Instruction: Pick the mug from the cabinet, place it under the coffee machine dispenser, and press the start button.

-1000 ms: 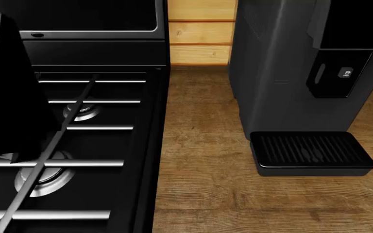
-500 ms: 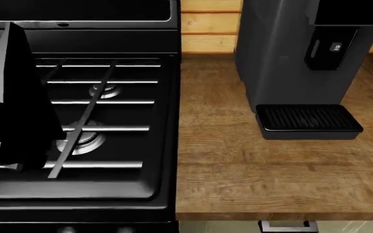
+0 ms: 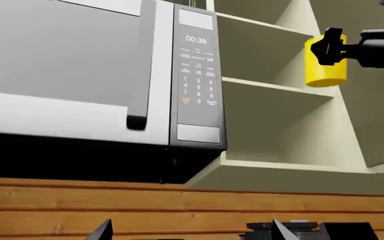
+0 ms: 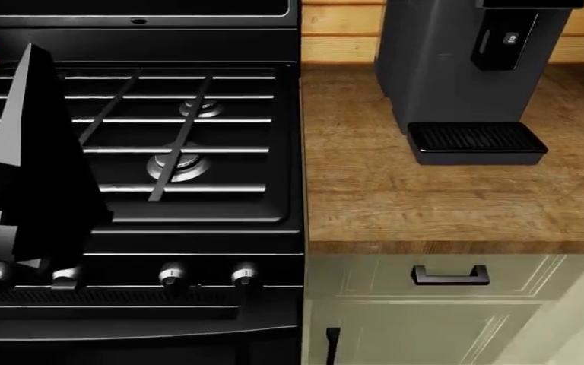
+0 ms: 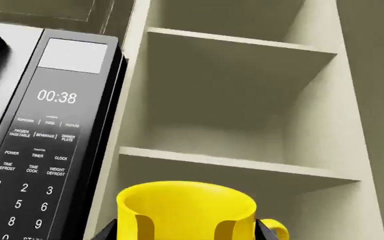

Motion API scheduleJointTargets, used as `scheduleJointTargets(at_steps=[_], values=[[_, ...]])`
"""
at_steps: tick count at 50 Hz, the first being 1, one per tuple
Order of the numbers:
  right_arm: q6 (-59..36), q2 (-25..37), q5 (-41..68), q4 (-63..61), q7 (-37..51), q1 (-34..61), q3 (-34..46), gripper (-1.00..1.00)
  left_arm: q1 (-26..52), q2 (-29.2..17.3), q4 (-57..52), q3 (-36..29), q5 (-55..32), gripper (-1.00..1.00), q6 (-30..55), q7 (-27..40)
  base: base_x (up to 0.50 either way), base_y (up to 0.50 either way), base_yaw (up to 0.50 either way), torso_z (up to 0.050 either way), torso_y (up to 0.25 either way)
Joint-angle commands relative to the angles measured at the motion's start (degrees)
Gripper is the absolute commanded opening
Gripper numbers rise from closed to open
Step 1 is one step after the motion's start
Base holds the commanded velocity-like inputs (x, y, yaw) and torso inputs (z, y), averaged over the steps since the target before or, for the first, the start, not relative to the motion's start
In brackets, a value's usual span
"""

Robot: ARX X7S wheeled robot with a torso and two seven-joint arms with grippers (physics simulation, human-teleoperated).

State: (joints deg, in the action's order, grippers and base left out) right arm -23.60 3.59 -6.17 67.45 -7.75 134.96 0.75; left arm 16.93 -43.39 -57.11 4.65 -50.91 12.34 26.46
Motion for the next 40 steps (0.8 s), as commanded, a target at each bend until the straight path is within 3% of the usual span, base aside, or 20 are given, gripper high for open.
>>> scheduleJointTargets(at_steps=[1,27,33,40], values=[[15.44,0.79,-1.10,-3.97,-6.01,0.03,0.15,-1.00,-0.31,0.13,0.15,-1.12,0.85,1.00,-0.14,0.18,0.00,0.00,0.00,0.000,0.000],[4.01,2.57,1.30,-3.06,-13.67,-0.02,-0.33,-1.00,-0.06,0.39,0.67,-3.35,1.90,1.00,-0.66,-0.03,0.00,0.00,0.00,0.000,0.000],[-12.45,3.27,2.03,-26.92,-16.05,-9.88,-1.22,-1.00,-0.29,0.23,0.36,-3.57,1.92,1.00,-0.75,0.26,0.00,0.00,0.00,0.000,0.000],[-21.84,4.07,2.56,-39.83,-16.98,-15.17,-1.96,-1.00,-0.60,0.04,0.05,-3.93,2.16,1.00,-0.83,0.55,0.00,0.00,0.00,0.000,0.000]])
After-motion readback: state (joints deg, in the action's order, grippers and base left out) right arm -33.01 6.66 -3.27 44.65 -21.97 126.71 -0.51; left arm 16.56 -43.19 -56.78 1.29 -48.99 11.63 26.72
